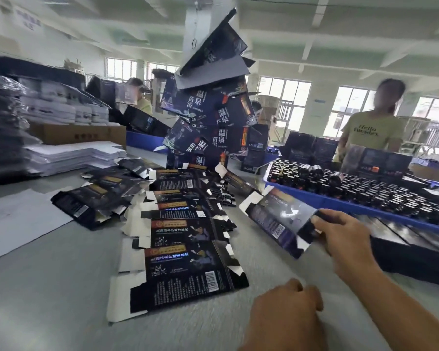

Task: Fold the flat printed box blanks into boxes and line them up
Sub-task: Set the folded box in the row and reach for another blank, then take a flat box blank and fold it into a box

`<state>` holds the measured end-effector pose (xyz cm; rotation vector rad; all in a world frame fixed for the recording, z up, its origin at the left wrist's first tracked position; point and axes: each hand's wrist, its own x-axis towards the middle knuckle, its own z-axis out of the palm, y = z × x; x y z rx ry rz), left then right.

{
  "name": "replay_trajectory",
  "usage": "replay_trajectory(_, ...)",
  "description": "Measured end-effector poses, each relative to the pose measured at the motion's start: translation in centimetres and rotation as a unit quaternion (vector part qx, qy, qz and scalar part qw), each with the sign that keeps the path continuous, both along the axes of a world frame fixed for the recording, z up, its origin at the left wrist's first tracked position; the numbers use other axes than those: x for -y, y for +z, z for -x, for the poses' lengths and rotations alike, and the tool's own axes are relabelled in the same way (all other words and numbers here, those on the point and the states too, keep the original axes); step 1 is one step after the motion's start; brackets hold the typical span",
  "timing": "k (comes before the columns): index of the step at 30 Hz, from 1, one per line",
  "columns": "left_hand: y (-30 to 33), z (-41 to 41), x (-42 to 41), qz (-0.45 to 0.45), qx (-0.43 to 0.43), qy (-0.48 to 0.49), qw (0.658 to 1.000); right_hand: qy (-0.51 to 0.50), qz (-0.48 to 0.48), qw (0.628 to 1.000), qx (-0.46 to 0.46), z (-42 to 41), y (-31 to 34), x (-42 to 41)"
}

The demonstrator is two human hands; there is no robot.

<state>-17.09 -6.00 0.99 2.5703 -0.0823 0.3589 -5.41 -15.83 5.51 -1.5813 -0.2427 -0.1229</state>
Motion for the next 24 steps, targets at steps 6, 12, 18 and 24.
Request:
replay_trajectory(6, 0.3, 5.9, 4.6, 0.051, 0.113, 0.044, 0.991, 0.016, -0.036, 0.999, -0.021, 5.6, 2.8, 9.7)
replay_trajectory(12, 1.8, 6.9, 5.7, -0.077, 0.236, -0.039, 0.968, 0.064, 0.015, 0.996, -0.065, 10.8, 2.1, 15.1)
replay_trajectory(18, 1.6, 7.4, 6.5, -0.179, 0.115, -0.114, 0.971, 0.113, -0.013, 0.987, -0.110, 13.5, 0.1, 16.7)
replay_trajectory(24, 1.5, 7.9, 7.7, -0.222, 0.133, -0.108, 0.960, 0.104, -0.035, 0.988, -0.105, 13.3, -0.6, 18.1)
